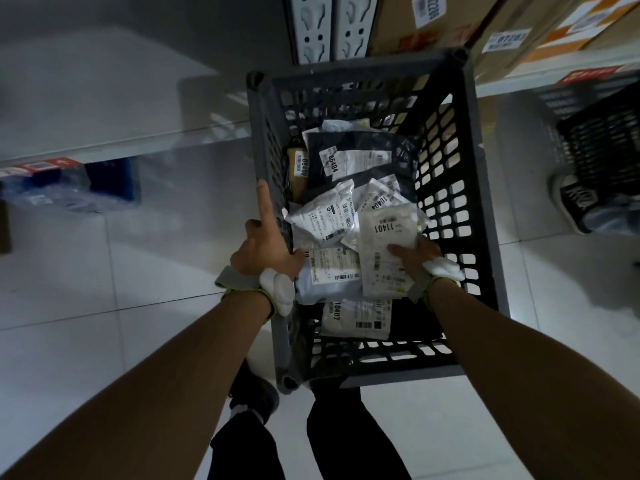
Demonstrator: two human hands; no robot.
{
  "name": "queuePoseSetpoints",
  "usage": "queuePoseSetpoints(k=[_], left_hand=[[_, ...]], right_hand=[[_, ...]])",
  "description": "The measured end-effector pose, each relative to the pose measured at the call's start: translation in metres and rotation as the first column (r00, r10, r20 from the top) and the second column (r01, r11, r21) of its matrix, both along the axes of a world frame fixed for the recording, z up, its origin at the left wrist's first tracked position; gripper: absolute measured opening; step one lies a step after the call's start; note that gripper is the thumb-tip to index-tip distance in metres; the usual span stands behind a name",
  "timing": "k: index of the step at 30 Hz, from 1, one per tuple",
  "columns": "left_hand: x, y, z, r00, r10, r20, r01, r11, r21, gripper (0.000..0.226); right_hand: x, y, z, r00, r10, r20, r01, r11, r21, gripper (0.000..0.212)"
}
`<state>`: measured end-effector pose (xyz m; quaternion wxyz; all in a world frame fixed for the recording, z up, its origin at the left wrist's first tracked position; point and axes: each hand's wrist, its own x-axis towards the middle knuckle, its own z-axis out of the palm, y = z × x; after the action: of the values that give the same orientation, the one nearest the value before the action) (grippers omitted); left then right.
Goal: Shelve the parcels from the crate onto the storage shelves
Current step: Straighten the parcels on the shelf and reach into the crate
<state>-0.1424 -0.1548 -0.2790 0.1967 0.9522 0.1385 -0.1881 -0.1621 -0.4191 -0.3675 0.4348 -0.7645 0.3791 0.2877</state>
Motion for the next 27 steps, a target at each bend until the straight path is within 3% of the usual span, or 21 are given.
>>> queuePoseSetpoints(k=[3,6,11,14,17,21,23,25,27], left_hand=[[0.000,-0.002,-0.003,1.000,0.002,0.021,-0.002,1.000,0.029,0.120],[0.003,-0.002,-0.004,0.999,-0.017,-0.035,0.020,0.998,0.061,0.118],[0.000,-0.002,-0.002,1.000,-0.009,0.020,0.008,0.998,0.056,0.119],[0.002,-0.001,0.000,0.999,-0.036,-0.032,0.037,0.999,0.037,0.123],[0.007,0.005,-0.001,0.993,-0.077,-0.086,0.081,0.995,0.050,0.127],[0.012,0.006,0.015,0.974,-0.095,-0.204,0.056,0.980,-0.190,0.133],[0.022,0.004,0.050,0.955,-0.079,-0.286,0.051,0.993,-0.105,0.133],[0.032,0.004,0.094,0.894,-0.209,-0.396,0.239,0.971,0.028,0.131],[0.042,0.007,0.128,0.838,-0.338,-0.428,0.347,0.936,-0.060,0.126]], right_hand=[[0.008,0.000,-0.002,0.990,-0.129,0.054,0.129,0.992,0.009,0.043],[0.013,-0.002,-0.005,0.990,-0.137,0.042,0.136,0.991,0.016,0.045],[0.011,0.009,0.000,0.956,-0.281,0.082,0.253,0.935,0.247,0.029],[0.007,0.012,0.003,0.946,-0.296,0.132,0.267,0.943,0.199,0.026],[0.000,0.012,0.018,0.950,-0.274,0.151,0.251,0.955,0.158,0.019],[-0.001,0.007,0.078,0.970,-0.136,0.203,0.118,0.988,0.096,0.018],[0.002,0.007,0.130,0.966,-0.057,0.251,0.038,0.996,0.079,0.020],[0.007,0.008,0.180,0.953,0.029,0.303,-0.051,0.997,0.065,0.016],[0.015,0.013,0.220,0.937,0.145,0.317,-0.168,0.985,0.047,0.014]])
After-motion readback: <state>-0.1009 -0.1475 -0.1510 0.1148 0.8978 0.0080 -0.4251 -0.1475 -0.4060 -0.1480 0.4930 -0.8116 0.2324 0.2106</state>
